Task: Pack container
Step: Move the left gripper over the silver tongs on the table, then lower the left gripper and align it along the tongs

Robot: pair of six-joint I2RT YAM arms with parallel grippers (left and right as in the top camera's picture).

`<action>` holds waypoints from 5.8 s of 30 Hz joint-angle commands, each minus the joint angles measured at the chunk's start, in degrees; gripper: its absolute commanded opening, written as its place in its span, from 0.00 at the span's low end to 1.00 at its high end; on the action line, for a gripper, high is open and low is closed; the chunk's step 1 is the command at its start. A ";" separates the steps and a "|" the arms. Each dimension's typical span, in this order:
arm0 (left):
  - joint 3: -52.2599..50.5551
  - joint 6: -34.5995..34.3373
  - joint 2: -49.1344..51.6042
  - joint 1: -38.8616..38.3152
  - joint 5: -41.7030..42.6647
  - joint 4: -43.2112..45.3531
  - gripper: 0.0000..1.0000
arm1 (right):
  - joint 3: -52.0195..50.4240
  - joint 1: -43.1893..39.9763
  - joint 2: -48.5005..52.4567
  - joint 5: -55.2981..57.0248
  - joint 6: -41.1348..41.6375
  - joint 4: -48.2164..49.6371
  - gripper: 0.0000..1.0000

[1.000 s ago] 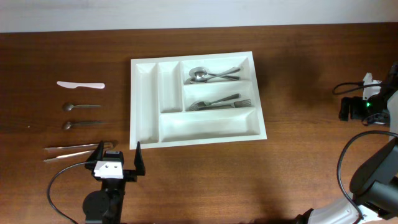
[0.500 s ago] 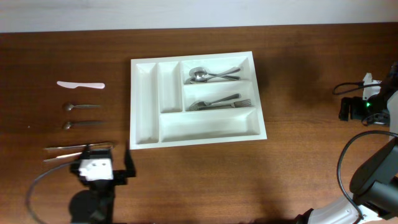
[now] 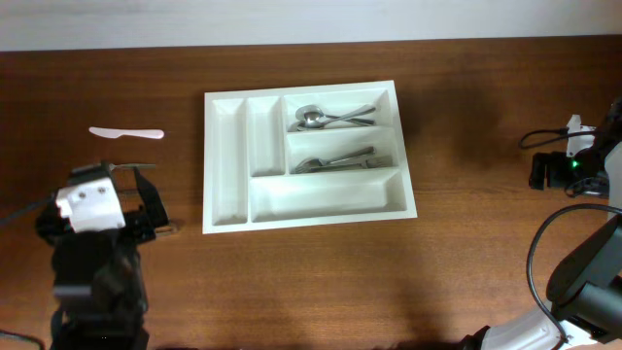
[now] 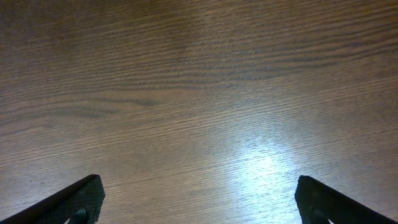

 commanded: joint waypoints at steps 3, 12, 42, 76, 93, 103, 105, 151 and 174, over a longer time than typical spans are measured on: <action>6.95 -31.01 4.46 0.20 -21.22 -3.78 0.99 | 0.00 -0.04 -0.63 0.48 0.42 0.17 0.99; 8.46 -31.80 7.98 0.20 -4.87 -4.17 0.99 | 0.00 -0.04 -0.63 0.48 0.42 0.17 0.99; 38.42 -52.02 39.30 15.54 7.48 -45.33 0.99 | 0.00 -0.04 -0.63 0.48 0.42 0.17 0.99; 38.34 -73.22 66.95 32.24 25.05 -52.30 0.99 | 0.00 -0.04 -0.63 0.48 0.42 0.17 0.99; 38.32 -58.97 69.94 32.26 20.94 -48.43 0.99 | 0.00 -0.04 -0.63 0.48 0.42 0.17 0.99; 33.22 -56.33 69.29 32.26 21.09 -40.65 0.99 | 0.00 -0.04 -0.63 0.48 0.42 0.17 0.99; 30.84 -56.46 68.28 32.26 21.31 -38.27 0.99 | 0.00 -0.04 -0.63 0.48 0.42 0.17 0.99; 8.17 -69.35 62.01 32.33 20.61 -18.10 0.99 | 0.00 -0.04 -0.63 0.48 0.42 0.17 0.99; 7.98 -68.59 63.82 32.33 20.59 -13.60 0.99 | 0.00 -0.04 -0.63 0.48 0.42 0.17 0.99</action>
